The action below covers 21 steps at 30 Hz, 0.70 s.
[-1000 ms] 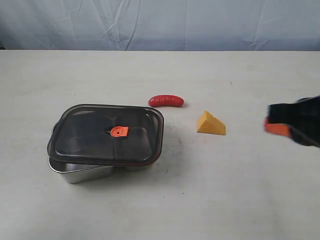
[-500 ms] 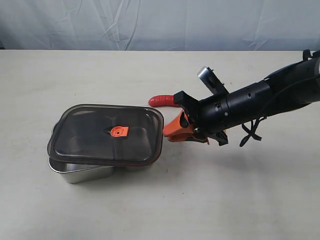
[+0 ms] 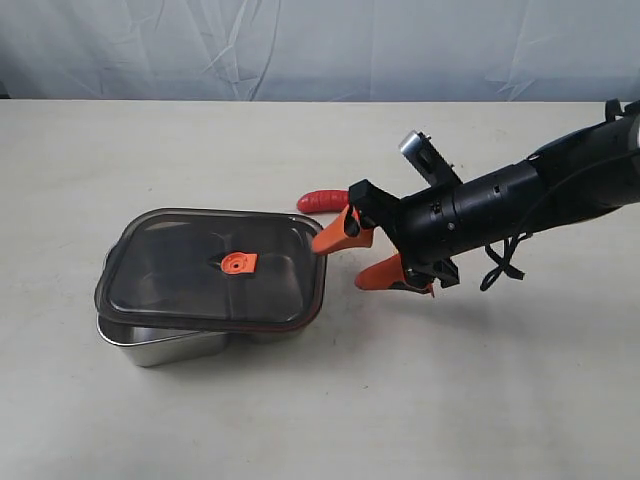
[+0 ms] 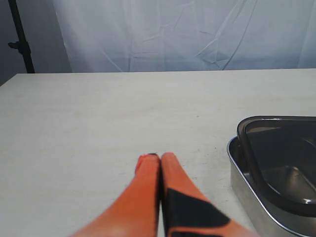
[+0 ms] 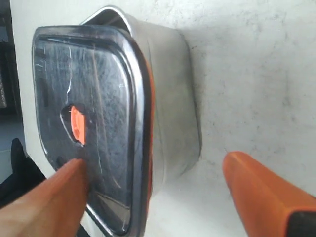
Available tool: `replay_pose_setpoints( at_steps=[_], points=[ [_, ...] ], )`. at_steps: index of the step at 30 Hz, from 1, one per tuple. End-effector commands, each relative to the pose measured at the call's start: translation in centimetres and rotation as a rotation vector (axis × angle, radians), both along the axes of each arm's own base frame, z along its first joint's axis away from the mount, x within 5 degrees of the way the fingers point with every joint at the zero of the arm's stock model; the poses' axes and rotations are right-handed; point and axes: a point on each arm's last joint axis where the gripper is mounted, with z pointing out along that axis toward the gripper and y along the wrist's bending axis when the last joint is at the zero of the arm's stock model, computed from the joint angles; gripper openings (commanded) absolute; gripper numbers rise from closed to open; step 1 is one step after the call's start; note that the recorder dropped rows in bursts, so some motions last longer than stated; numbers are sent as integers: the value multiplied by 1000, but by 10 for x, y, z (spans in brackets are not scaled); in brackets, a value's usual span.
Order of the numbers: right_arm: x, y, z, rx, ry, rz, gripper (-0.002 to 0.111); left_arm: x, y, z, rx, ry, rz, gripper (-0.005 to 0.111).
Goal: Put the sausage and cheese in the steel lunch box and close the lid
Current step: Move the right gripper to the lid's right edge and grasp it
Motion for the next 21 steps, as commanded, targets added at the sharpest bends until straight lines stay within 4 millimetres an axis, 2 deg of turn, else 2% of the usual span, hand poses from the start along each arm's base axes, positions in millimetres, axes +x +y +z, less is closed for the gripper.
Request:
replay_pose_setpoints(
  at_steps=[1,6,14,18,19,21],
  points=[
    [-2,8,0,-15,-23,3,74,0,0,1,-2,-16,0,0],
    [-5,17,0,-12,-25,-21,74,0,0,1,-2,-16,0,0],
    [-4,17,0,-14,-27,-41,74,0,0,1,-2,-16,0,0],
    [-12,29,-1,-22,-33,-12,73,0,0,1,-2,-16,0,0],
    [-12,28,-1,-28,-37,-17,70,0,0,1,-2,-16,0,0],
    [-12,28,-1,-29,-38,-20,48,0,0,1,-2,-16,0,0]
  ],
)
